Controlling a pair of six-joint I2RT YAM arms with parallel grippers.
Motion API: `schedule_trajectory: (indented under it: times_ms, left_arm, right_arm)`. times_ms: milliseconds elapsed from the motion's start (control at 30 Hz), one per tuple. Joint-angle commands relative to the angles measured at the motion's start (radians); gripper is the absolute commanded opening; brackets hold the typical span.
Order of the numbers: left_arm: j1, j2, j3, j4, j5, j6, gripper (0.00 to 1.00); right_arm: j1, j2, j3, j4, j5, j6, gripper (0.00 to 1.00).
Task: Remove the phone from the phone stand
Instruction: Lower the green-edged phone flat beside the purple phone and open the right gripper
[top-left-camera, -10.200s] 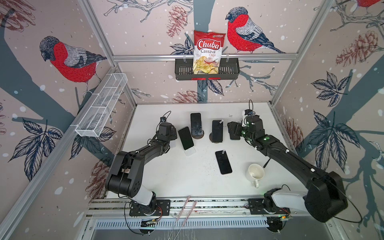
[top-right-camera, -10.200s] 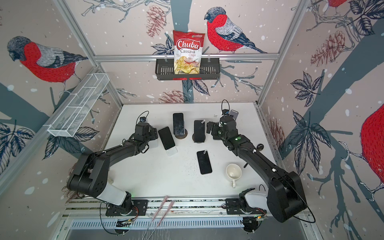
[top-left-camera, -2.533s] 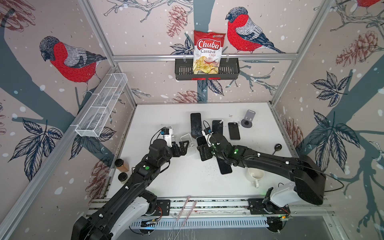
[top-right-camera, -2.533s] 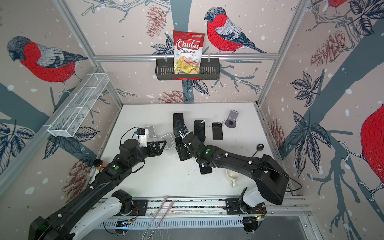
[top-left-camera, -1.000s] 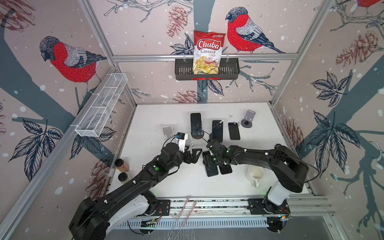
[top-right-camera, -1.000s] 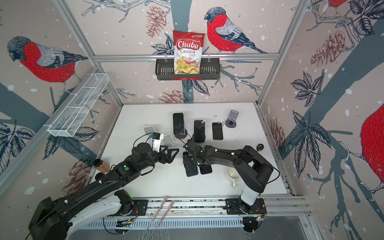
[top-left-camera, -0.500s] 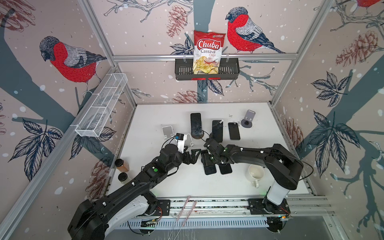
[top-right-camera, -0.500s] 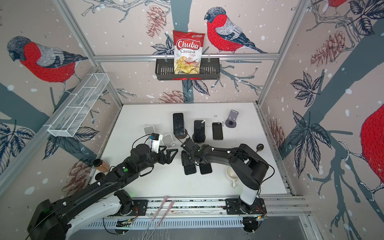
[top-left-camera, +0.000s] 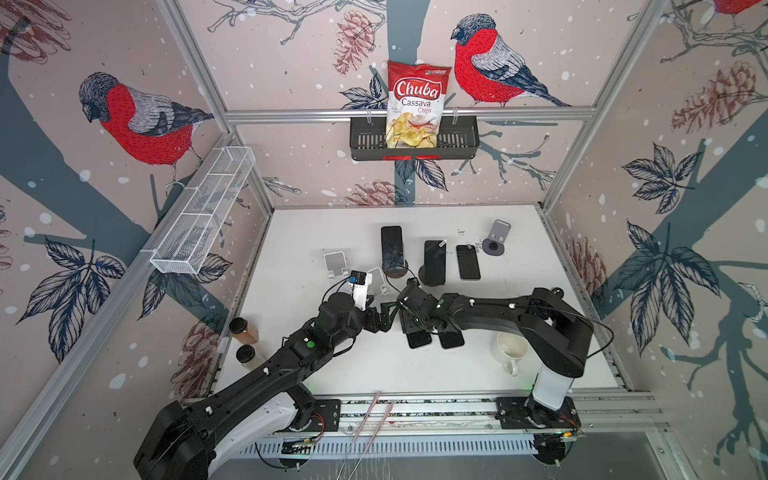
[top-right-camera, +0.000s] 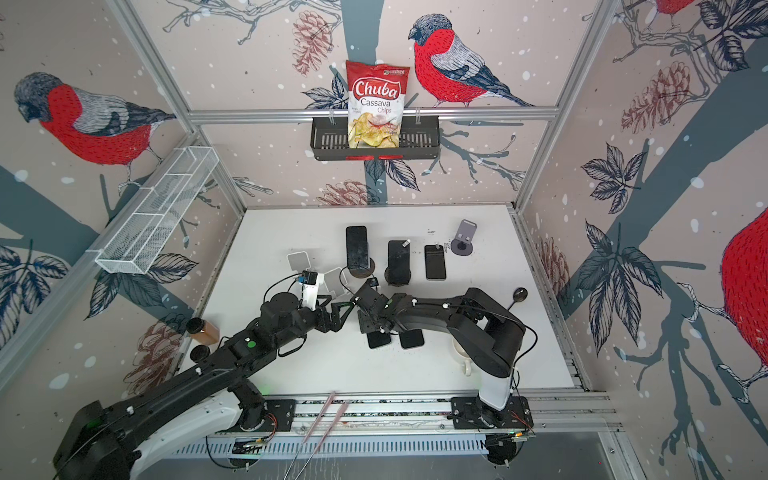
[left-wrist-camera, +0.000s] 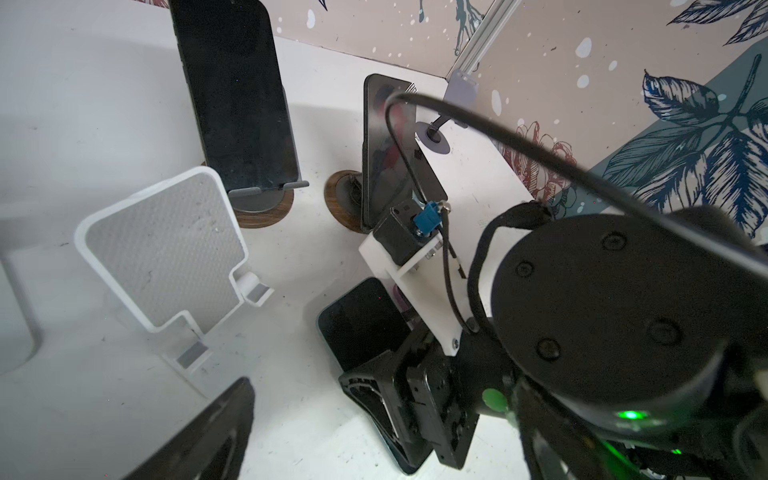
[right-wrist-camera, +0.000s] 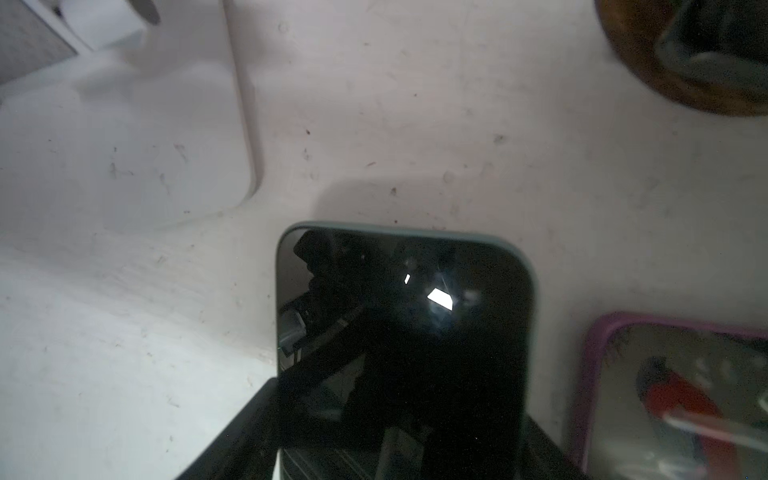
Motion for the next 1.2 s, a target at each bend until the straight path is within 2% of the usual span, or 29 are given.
schedule_trajectory:
  times_ms: [0, 433, 900, 1167]
  left_arm:
    - [-0.001, 0.000, 0.002, 0.061, -0.002, 0.010, 0.97]
    - [-0.001, -0.015, 0.004, 0.047, -0.006, 0.022, 0.97]
    - [-0.001, -0.012, 0.009, 0.033, -0.020, 0.024, 0.97]
    - [-0.001, -0.017, 0.022, -0.006, -0.058, 0.020, 0.97]
  right_arm:
    - [0.011, 0.041, -0.004, -0.150, 0.006, 0.043, 0.72]
    - [0.034, 0.062, 0.009, -0.187, 0.044, 0.054, 0.74]
    - [0.043, 0.050, 0.043, -0.192, 0.042, 0.019, 0.84]
    - [0.043, 0.008, 0.069, -0.176, 0.055, -0.007, 0.86]
